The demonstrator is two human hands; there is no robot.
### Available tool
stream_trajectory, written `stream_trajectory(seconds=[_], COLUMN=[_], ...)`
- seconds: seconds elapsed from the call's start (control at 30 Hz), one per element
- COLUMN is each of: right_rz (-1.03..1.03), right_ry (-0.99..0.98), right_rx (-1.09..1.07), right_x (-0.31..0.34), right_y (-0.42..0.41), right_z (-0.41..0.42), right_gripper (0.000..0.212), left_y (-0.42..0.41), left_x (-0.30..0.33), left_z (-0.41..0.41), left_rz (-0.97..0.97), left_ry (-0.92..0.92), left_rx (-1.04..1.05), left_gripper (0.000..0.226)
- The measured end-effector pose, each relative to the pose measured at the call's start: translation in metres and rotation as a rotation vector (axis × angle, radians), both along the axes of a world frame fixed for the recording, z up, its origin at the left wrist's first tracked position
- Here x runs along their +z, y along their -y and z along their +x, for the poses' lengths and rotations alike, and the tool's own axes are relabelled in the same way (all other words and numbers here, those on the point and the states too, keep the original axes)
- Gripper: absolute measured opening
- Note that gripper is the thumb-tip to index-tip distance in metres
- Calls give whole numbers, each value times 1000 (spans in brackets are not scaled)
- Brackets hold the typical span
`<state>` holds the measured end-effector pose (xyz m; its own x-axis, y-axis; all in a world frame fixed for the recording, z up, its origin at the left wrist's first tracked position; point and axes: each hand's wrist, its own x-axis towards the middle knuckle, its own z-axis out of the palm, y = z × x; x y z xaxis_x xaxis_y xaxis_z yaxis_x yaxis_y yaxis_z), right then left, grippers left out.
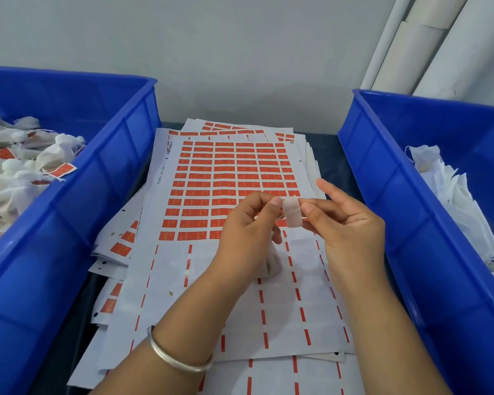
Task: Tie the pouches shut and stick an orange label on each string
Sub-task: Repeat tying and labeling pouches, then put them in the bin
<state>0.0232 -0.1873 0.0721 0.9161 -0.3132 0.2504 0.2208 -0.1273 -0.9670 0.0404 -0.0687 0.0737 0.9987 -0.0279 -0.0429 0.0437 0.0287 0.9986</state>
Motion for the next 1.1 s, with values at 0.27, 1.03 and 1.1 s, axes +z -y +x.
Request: stream_trajectory(seconds=[0.27, 1.03, 1.1], right_rz=[23, 14, 26], right_ry=[-23, -15, -22], right_rx=[-37, 106, 109], right_x=[-4, -5, -6], right_y=[2, 4, 4], right_z=[4, 3, 3], right_gripper=[25, 33, 33], left_y=[-2, -9, -9], left_x=[4, -1, -2], left_z=[-2, 6, 6], left_rz=[25, -223, -228], left_ry=[24, -243, -215], left_rx=[-54, -149, -137], left_gripper=[20, 8, 7])
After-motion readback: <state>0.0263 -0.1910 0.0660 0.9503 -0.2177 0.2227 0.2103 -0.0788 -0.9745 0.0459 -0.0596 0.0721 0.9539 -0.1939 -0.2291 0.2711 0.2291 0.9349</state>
